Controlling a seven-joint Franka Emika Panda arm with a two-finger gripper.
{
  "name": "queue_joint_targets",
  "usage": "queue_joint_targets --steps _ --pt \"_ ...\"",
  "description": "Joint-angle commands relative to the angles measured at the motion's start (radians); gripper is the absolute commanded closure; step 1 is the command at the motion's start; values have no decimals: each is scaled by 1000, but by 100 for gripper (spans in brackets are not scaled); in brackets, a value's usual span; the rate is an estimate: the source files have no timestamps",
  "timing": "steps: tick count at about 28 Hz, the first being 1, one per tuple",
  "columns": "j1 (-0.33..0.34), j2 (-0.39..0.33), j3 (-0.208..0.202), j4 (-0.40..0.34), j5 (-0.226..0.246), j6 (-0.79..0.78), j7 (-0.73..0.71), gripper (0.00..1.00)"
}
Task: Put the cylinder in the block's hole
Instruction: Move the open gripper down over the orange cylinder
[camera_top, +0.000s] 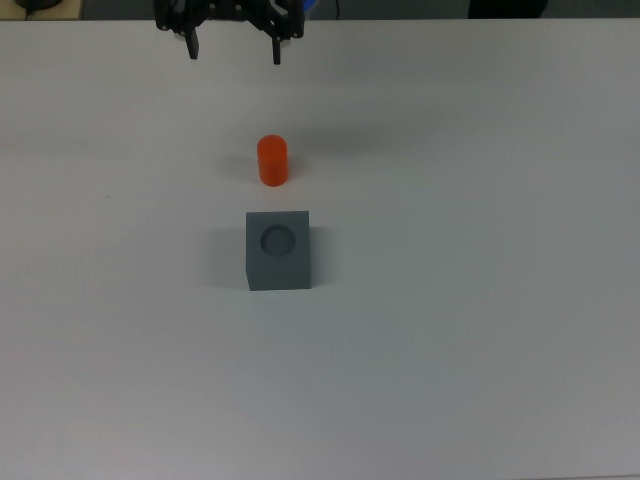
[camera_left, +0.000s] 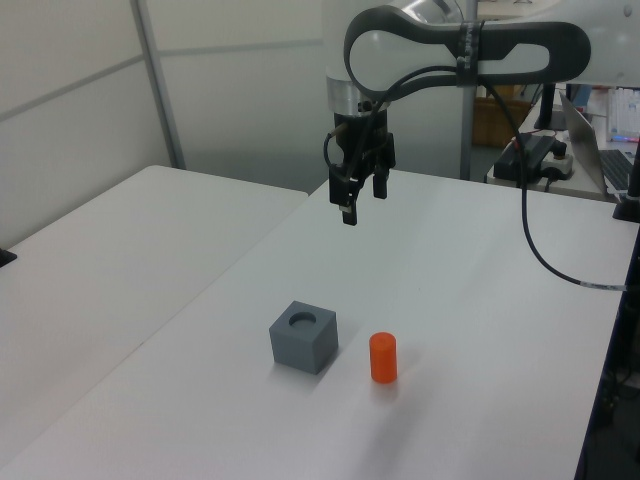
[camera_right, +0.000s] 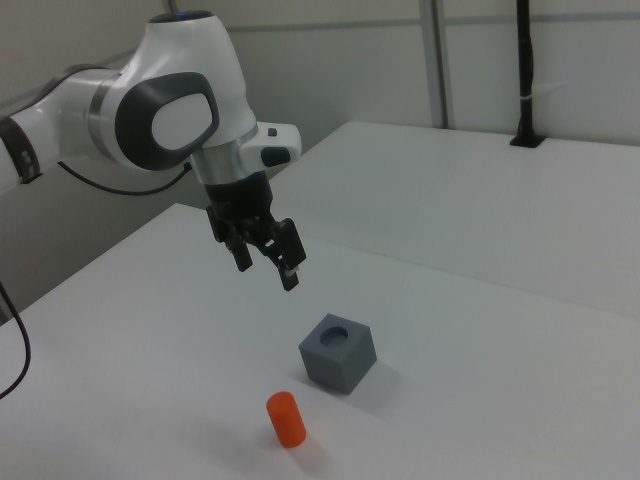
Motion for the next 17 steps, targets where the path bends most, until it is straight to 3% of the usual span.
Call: queue_joint_targets --steps 1,6,9,17 --pt "2 -18 3 -21 33 -13 -12 0" --pt "-4 -23 3 -56 50 -12 -61 0" --pt "-4 -29 2 -116 70 -11 -137 0" --pt "5 -81 5 -305 75 125 -140 0"
